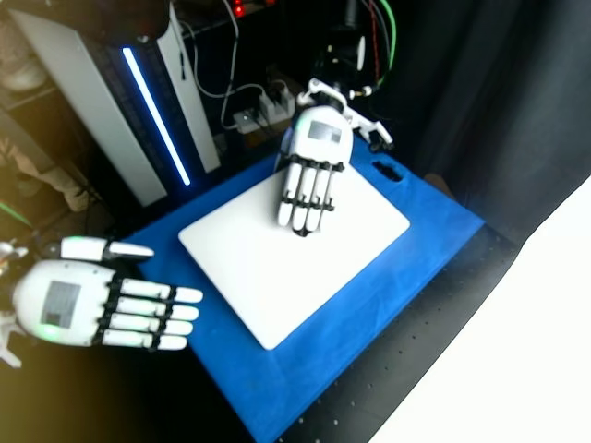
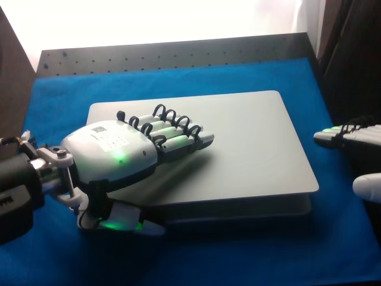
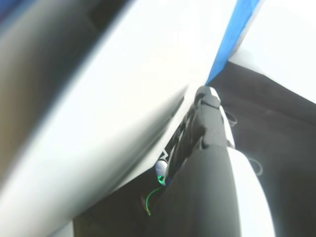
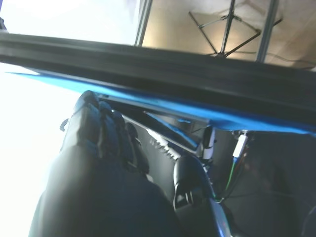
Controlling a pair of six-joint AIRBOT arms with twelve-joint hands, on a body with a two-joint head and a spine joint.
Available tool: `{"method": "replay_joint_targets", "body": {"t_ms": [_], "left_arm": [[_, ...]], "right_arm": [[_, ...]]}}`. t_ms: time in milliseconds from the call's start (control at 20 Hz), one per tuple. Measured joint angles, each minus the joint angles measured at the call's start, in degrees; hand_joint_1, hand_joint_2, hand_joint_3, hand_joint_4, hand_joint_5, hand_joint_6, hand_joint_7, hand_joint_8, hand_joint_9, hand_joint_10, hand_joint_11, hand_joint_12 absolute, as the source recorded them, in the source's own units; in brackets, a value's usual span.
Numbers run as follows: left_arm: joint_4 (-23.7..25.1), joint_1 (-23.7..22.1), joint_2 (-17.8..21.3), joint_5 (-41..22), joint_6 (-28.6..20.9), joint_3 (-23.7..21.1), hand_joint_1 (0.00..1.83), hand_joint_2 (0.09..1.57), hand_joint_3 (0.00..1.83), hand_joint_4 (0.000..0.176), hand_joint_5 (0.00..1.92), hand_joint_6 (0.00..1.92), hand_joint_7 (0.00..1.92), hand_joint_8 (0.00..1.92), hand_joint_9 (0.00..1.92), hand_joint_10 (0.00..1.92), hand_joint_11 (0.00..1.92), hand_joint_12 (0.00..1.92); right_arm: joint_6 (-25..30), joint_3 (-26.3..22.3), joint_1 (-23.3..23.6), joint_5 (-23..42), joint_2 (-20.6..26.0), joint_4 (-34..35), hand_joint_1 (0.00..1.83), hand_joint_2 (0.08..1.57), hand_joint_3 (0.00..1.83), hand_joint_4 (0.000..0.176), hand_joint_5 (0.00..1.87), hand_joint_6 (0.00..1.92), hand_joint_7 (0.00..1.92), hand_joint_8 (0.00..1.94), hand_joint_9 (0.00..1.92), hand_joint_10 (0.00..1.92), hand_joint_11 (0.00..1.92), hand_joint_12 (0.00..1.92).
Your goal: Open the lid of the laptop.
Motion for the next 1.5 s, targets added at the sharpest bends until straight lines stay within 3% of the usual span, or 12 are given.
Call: {"method": "replay_joint_targets", "body": {"t_ms": [250, 350, 450, 600, 800, 900, 950, 1000, 1050, 1150, 1500], "left_arm": [[-7.1, 0.0, 0.3, -2.6, 0.6, 1.8, 0.86, 1.07, 0.01, 0.000, 0.00, 0.00, 0.00, 0.00, 0.00, 0.00, 0.00, 0.00], [-7.8, 0.0, 0.4, -4.0, 0.8, 1.8, 0.88, 1.06, 0.00, 0.000, 0.00, 0.00, 0.00, 0.00, 0.00, 0.00, 0.00, 0.00], [-8.2, 0.0, 0.4, -5.3, 0.8, 1.8, 0.90, 1.04, 0.00, 0.000, 0.00, 0.00, 0.00, 0.00, 0.00, 0.00, 0.00, 0.00], [-9.3, 0.0, 0.4, -6.5, 0.8, 1.8, 0.87, 1.05, 0.00, 0.000, 0.00, 0.00, 0.00, 0.00, 0.00, 0.00, 0.00, 0.00], [-10.3, 0.1, 0.5, -7.1, 1.0, 1.4, 0.89, 1.07, 0.00, 0.000, 0.00, 0.00, 0.00, 0.00, 0.00, 0.00, 0.00, 0.00], [-10.4, 0.1, 0.5, -7.3, 1.0, 1.4, 0.81, 1.08, 0.00, 0.000, 0.00, 0.00, 0.00, 0.00, 0.00, 0.00, 0.00, 0.00], [-10.4, 0.2, 0.5, -7.3, 1.0, 1.4, 0.81, 1.07, 0.00, 0.000, 0.00, 0.00, 0.00, 0.00, 0.00, 0.00, 0.00, 0.00], [-10.5, 0.3, 0.5, -7.3, 1.0, 1.3, 0.82, 1.07, 0.00, 0.000, 0.00, 0.00, 0.00, 0.00, 0.00, 0.00, 0.00, 0.00], [-10.5, 0.7, 0.5, -7.7, 1.0, 1.4, 0.82, 1.07, 0.00, 0.000, 0.00, 0.00, 0.00, 0.00, 0.00, 0.00, 0.00, 0.00], [-10.7, 0.8, 0.6, -7.5, 1.0, 1.1, 0.77, 1.08, 0.01, 0.000, 0.00, 0.00, 0.00, 0.00, 0.00, 0.00, 0.00, 0.00], [-11.3, 1.5, 1.3, -8.5, 0.9, 0.9, 0.80, 1.09, 0.00, 0.000, 0.00, 0.00, 0.00, 0.00, 0.00, 0.00, 0.00, 0.00]], "right_arm": [[-0.2, -0.1, 0.0, -0.1, -0.4, -0.7, 0.00, 1.48, 0.02, 0.000, 0.05, 0.01, 0.02, 0.01, 0.00, 0.00, 0.00, 0.00], [-0.2, -0.1, 0.0, -0.1, -0.4, -1.0, 0.00, 1.51, 0.00, 0.000, 0.27, 0.02, 0.23, 0.02, 0.03, 0.00, 0.00, 0.00], [-0.1, -0.4, 0.0, -0.2, -0.5, -1.5, 0.00, 1.53, 0.00, 0.000, 0.60, 0.02, 0.50, 0.02, 0.31, 0.02, 0.12, 0.05], [-0.1, -0.5, 1.4, 0.0, -0.7, -1.5, 0.00, 1.54, 0.00, 0.000, 0.74, 0.00, 0.69, 0.00, 0.50, 0.01, 0.22, 0.05], [-0.2, -0.8, 4.2, -0.9, -0.7, -5.0, 0.00, 1.54, 0.00, 0.000, 0.65, 0.00, 0.60, 0.00, 0.46, 0.00, 0.19, 0.03], [0.6, -0.8, 5.4, -1.5, -0.6, -7.6, 0.00, 1.53, 0.00, 0.000, 0.56, 0.00, 0.48, 0.00, 0.34, 0.00, 0.14, 0.00], [1.2, -0.8, 5.6, -1.8, -0.6, -8.7, 0.00, 1.49, 0.00, 0.000, 0.29, 0.00, 0.21, 0.00, 0.07, 0.00, 0.03, 0.00], [1.5, -0.8, 5.6, -2.1, -0.5, -9.6, 0.00, 1.44, 0.00, 0.004, 0.11, 0.00, 0.04, 0.00, 0.01, 0.00, 0.00, 0.00], [1.5, -1.0, 5.6, -2.6, -0.4, -11.1, 0.00, 1.34, 0.00, 0.025, 0.02, 0.00, 0.01, 0.00, 0.00, 0.00, 0.00, 0.00], [1.7, -1.4, 5.5, -2.6, -0.4, -11.4, 0.00, 1.24, 0.00, 0.000, 0.00, 0.00, 0.00, 0.00, 0.00, 0.00, 0.00, 0.00], [1.8, -1.6, 5.5, -2.2, 2.9, -10.6, 0.00, 1.14, 0.00, 0.000, 0.00, 0.00, 0.00, 0.00, 0.00, 0.00, 0.00, 0.00]]}}
